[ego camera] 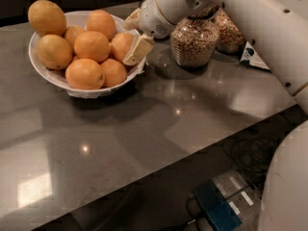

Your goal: Pick orange from white bowl

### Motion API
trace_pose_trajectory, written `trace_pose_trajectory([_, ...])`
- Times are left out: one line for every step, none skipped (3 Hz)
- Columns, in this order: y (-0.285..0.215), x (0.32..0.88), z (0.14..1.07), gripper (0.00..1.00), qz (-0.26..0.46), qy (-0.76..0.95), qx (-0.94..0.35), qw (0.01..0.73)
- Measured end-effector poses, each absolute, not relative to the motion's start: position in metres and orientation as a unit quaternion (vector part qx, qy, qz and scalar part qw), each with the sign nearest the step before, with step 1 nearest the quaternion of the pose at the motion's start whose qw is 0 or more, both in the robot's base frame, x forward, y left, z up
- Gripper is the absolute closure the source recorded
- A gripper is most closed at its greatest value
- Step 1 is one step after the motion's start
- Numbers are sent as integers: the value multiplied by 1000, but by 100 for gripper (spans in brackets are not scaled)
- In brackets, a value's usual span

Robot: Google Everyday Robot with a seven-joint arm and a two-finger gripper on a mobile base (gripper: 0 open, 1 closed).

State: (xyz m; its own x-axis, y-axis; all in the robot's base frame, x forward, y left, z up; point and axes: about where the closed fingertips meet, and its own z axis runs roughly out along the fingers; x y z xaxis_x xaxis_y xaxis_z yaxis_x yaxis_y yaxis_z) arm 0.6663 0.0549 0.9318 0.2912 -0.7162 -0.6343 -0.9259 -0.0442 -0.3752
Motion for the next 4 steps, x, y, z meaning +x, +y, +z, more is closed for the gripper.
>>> trace_pose_trajectory([57,671,924,32,136,584,-711,368])
trace_pose_trajectory([59,677,914,33,134,590,-711,358])
trace_pose_trajectory([61,682,904,36,127,595,-714,347])
trace_pose_trajectory([65,686,897,35,126,596,-716,339])
